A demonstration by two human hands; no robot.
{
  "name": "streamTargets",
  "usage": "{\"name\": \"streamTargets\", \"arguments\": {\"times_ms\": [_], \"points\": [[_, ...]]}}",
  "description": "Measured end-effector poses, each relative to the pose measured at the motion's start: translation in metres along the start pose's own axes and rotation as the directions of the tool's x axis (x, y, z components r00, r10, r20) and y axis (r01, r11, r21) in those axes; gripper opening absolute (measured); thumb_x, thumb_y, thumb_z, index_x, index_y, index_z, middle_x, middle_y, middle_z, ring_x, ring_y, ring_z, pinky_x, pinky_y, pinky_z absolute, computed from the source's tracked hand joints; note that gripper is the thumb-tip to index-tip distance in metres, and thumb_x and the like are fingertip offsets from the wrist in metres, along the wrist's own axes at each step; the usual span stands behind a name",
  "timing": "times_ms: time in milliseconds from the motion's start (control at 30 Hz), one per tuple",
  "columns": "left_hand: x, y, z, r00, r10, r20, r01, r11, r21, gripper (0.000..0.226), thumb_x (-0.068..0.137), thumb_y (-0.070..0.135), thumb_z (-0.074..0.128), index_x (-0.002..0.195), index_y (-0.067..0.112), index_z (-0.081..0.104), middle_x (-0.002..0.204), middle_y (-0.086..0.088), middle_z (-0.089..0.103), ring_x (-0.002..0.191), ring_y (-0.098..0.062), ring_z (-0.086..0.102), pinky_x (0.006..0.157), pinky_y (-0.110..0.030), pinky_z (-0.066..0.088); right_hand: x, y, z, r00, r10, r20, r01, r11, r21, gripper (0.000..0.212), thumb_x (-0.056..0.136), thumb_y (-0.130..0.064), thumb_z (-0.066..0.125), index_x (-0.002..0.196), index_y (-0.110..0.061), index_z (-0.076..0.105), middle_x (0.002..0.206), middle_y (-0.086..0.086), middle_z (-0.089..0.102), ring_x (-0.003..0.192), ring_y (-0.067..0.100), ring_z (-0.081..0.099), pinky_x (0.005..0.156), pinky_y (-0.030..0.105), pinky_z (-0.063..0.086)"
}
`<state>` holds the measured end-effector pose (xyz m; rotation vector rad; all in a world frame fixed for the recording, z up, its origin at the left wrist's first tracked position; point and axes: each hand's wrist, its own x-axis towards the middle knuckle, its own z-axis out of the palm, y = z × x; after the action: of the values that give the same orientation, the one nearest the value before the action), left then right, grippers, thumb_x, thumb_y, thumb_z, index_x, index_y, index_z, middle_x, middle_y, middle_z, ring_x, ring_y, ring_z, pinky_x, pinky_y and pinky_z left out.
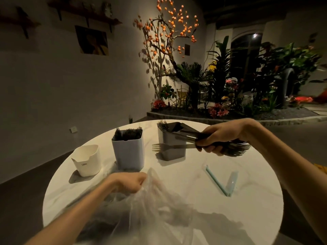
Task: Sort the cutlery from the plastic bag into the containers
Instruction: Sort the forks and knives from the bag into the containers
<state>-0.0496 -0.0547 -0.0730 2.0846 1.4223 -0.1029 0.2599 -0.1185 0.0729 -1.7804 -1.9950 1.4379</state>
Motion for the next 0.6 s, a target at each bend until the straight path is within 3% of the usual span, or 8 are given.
{"name": "streamTargets", "arguments": {"times_ms": [33, 100, 133, 167, 233, 333, 433, 600], "points": [[-0.006, 0.013, -0.004, 0.999, 0.044, -0.009, -0.045, 0.996, -0.077, 0.011, 0.102, 0.024, 0.058, 0.109, 0.016, 0.061, 0.109, -0.001, 0.059, 0.102, -0.016, 0.057, 0.101, -0.025, 0.048, 0.004, 0.000, 0.000, 1.000, -0.009, -0.004, 0.009, 1.000, 0.010, 0.016, 0.106, -0.017, 0.048, 0.104, -0.004, 0.056, 0.072, 0.001, 0.052, 0.060, 0.010, 0.047, 0.060, 0.026, 0.046], [0.000, 0.024, -0.013, 0.979, 0.165, -0.117, -0.198, 0.901, -0.386, 0.021, 0.100, 0.002, 0.054, 0.114, 0.012, 0.066, 0.105, 0.001, 0.068, 0.096, -0.012, 0.065, 0.092, -0.030, 0.057, 0.017, 0.000, 0.004, 1.000, -0.023, -0.016, 0.023, 0.999, 0.022, 0.016, 0.107, -0.017, 0.047, 0.102, -0.004, 0.056, 0.070, 0.001, 0.052, 0.059, 0.010, 0.047, 0.058, 0.025, 0.046], [0.010, 0.022, -0.017, 0.969, 0.168, -0.182, -0.243, 0.780, -0.576, 0.028, 0.099, -0.002, 0.049, 0.119, 0.007, 0.066, 0.105, -0.005, 0.073, 0.097, -0.018, 0.069, 0.088, -0.036, 0.059, 0.024, 0.001, 0.007, 0.999, -0.040, -0.026, 0.040, 0.999, 0.033, 0.017, 0.107, -0.017, 0.047, 0.101, -0.004, 0.056, 0.070, 0.001, 0.052, 0.059, 0.010, 0.047, 0.058, 0.024, 0.046], [0.017, 0.022, -0.023, 0.968, 0.154, -0.198, -0.250, 0.641, -0.726, 0.031, 0.099, 0.001, 0.046, 0.125, 0.001, 0.063, 0.109, -0.011, 0.075, 0.102, -0.025, 0.071, 0.086, -0.037, 0.059, 0.033, 0.003, 0.011, 0.997, -0.063, -0.045, 0.065, 0.996, 0.061, 0.017, 0.107, -0.017, 0.046, 0.101, -0.005, 0.056, 0.070, 0.000, 0.052, 0.058, 0.010, 0.047, 0.057, 0.024, 0.046], [0.027, 0.022, -0.023, 0.956, 0.243, -0.165, -0.257, 0.416, -0.872, 0.047, 0.098, 0.025, 0.053, 0.136, -0.001, 0.053, 0.127, -0.018, 0.068, 0.121, -0.034, 0.064, 0.103, -0.042, 0.050, 0.051, 0.008, 0.021, 0.988, -0.127, -0.091, 0.140, 0.977, 0.159, 0.016, 0.108, -0.016, 0.044, 0.102, -0.006, 0.055, 0.071, 0.001, 0.051, 0.058, 0.009, 0.046, 0.057, 0.024, 0.044], [0.029, 0.043, -0.006, 0.902, 0.397, -0.170, -0.308, 0.315, -0.898, 0.068, 0.080, 0.054, 0.076, 0.130, 0.010, 0.064, 0.129, -0.018, 0.067, 0.122, -0.035, 0.062, 0.106, -0.054, 0.047, 0.083, 0.014, 0.051, 0.967, -0.228, -0.114, 0.251, 0.931, 0.264, 0.016, 0.108, -0.015, 0.041, 0.101, -0.010, 0.055, 0.075, 0.001, 0.051, 0.059, 0.008, 0.047, 0.058, 0.023, 0.045], [0.056, 0.063, 0.018, 0.941, 0.195, -0.278, -0.320, 0.236, -0.918, 0.069, 0.059, 0.049, 0.093, 0.113, 0.010, 0.074, 0.114, -0.018, 0.073, 0.103, -0.034, 0.072, 0.086, -0.047, 0.058, 0.120, 0.023, 0.086, 0.945, -0.257, -0.202, 0.296, 0.935, 0.197, 0.016, 0.106, -0.018, 0.044, 0.104, -0.006, 0.055, 0.076, 0.005, 0.051, 0.055, 0.008, 0.047, 0.055, 0.023, 0.046], [0.090, 0.065, 0.052, 0.969, -0.100, -0.226, -0.226, 0.007, -0.974, 0.046, 0.083, 0.032, 0.079, 0.110, -0.003, 0.069, 0.097, -0.023, 0.075, 0.085, -0.030, 0.074, 0.072, -0.036, 0.058, 0.159, 0.054, 0.109, 0.873, -0.297, -0.388, 0.312, 0.950, -0.025, 0.027, 0.093, -0.027, 0.064, 0.117, -0.015, 0.060, 0.087, 0.003, 0.065, 0.060, 0.007, 0.058, 0.057, 0.029, 0.054]]}}
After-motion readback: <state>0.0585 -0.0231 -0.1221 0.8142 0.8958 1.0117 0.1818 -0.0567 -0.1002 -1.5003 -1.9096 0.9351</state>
